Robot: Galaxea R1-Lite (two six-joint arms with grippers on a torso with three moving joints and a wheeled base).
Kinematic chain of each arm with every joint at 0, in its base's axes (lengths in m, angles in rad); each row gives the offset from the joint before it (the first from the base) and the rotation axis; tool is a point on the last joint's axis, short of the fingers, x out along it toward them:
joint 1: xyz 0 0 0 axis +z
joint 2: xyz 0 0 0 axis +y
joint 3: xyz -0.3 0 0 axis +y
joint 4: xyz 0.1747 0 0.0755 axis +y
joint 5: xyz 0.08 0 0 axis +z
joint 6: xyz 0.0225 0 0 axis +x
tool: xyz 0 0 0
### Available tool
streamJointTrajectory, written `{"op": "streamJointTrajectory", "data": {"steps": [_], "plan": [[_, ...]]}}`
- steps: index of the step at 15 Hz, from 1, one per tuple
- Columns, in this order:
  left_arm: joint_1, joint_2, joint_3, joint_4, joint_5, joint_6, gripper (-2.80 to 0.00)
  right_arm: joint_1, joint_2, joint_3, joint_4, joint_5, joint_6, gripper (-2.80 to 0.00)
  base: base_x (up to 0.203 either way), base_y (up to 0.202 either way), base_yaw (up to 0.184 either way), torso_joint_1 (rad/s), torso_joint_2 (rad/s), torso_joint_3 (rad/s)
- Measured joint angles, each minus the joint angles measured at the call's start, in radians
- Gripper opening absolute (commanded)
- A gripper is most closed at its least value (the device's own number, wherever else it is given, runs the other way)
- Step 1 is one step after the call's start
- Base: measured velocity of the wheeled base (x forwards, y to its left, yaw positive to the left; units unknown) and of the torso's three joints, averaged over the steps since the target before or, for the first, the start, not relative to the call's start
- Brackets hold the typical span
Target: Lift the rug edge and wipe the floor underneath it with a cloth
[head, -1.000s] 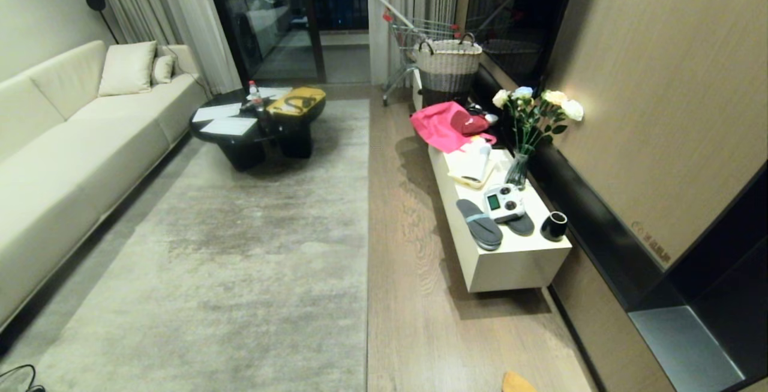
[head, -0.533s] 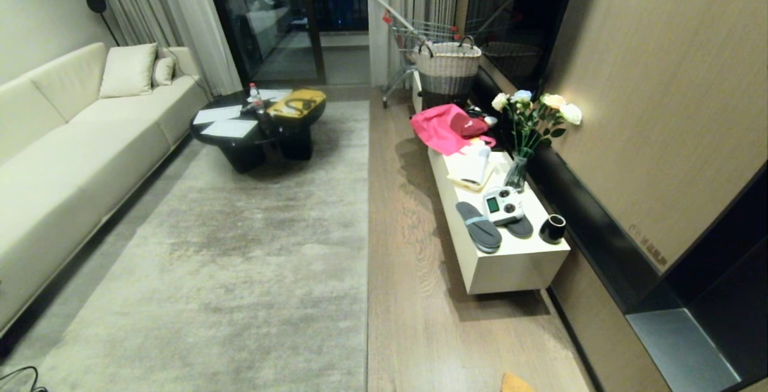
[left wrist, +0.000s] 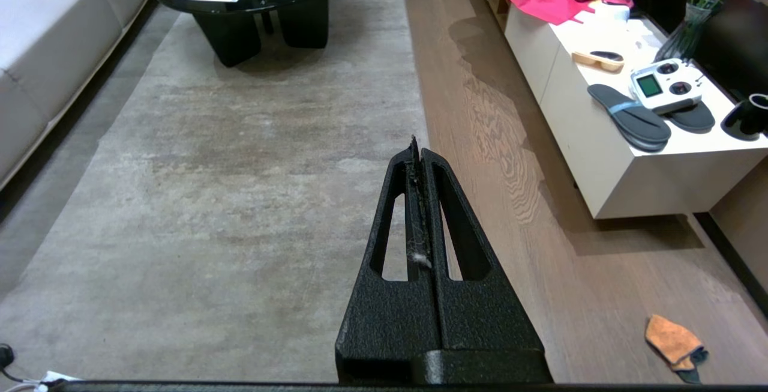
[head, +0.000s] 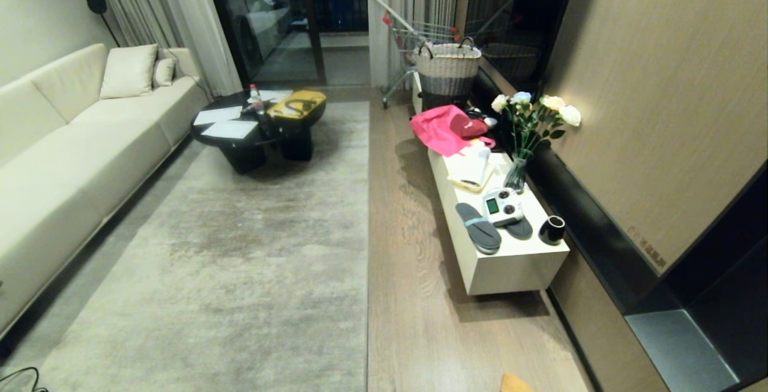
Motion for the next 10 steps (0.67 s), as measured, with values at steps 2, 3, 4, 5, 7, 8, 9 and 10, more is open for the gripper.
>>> {"op": "streamJointTrajectory", "data": {"steps": [2,3,4,5,7,8,9,10], "plan": [[0.000,0.000,0.000,0.000,0.000,0.000,-2.80,0.000,0.000,0.000,0.000,-0.001,0.000,-2.80,0.000,0.000,0.000,0.000,0.00,0.000],[0.000,0.000,0.000,0.000,0.000,0.000,-2.80,0.000,0.000,0.000,0.000,0.000,0.000,-2.80,0.000,0.000,0.000,0.000,0.00,0.000],[0.000,0.000,0.000,0.001,0.000,0.000,-2.80,0.000,0.000,0.000,0.000,0.000,0.000,-2.80,0.000,0.000,0.000,0.000,0.00,0.000],[0.000,0.000,0.000,0.001,0.000,0.000,-2.80,0.000,0.000,0.000,0.000,-0.001,0.000,-2.80,0.000,0.000,0.000,0.000,0.00,0.000],[0.000,0.000,0.000,0.000,0.000,0.000,-2.80,0.000,0.000,0.000,0.000,-0.001,0.000,-2.80,0.000,0.000,0.000,0.000,0.00,0.000],[0.000,0.000,0.000,0.001,0.000,0.000,-2.80,0.000,0.000,0.000,0.000,0.000,0.000,-2.80,0.000,0.000,0.000,0.000,0.00,0.000],[0.000,0.000,0.000,0.000,0.000,0.000,-2.80,0.000,0.000,0.000,0.000,0.000,0.000,-2.80,0.000,0.000,0.000,0.000,0.00,0.000],[0.000,0.000,0.000,0.000,0.000,0.000,-2.80,0.000,0.000,0.000,0.000,0.000,0.001,-2.80,0.000,0.000,0.000,0.000,0.00,0.000]]}}
